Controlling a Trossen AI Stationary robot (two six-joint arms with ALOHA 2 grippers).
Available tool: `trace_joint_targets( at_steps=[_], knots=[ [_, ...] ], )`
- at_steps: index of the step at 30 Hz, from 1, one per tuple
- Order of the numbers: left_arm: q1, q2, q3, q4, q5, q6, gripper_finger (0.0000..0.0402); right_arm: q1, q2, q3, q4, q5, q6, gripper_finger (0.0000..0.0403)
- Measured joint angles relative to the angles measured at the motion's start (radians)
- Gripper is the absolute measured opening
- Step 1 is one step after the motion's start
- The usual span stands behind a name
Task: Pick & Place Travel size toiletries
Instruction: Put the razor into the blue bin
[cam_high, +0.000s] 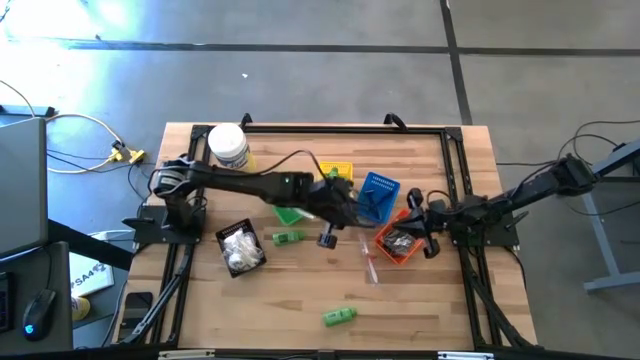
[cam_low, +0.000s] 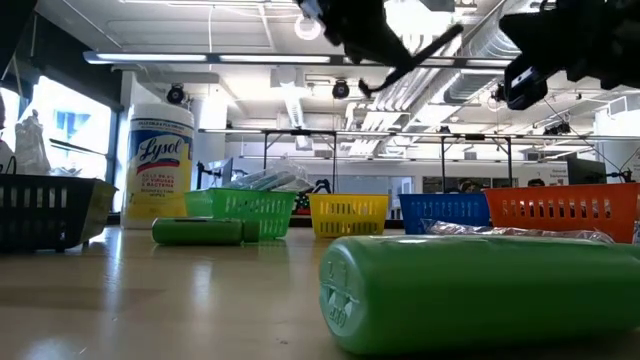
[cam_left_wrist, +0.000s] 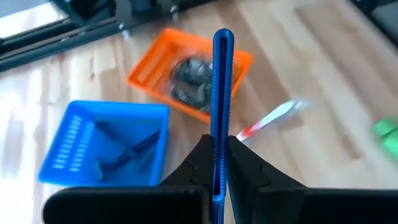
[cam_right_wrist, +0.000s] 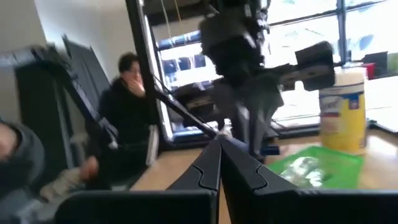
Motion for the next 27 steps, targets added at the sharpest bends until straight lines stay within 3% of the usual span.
trace_joint_targets(
  at_steps=[12, 16, 23, 27],
  knots=[
    [0.144, 0.011, 0.000, -0.034, -0.005, 0.347, 0.0015, 0.153, -0.154, 0.000, -0.069, 0.226, -0.194, 0.0003],
    [0.176, 0.027, 0.002, -0.010, -0.016, 0.538, 0.0015, 0.173, -0.159, 0.000, -0.075, 0.228, -0.198, 0.0003],
    [0.179, 0.084, 0.004, 0.053, -0.122, 0.804, 0.0015, 0.177, -0.159, 0.000, -0.068, 0.228, -0.195, 0.0003],
    [0.177, 0.149, 0.066, 0.039, -0.131, 0.869, 0.0015, 0.177, -0.160, 0.000, -0.061, 0.228, -0.194, 0.0003]
  ],
)
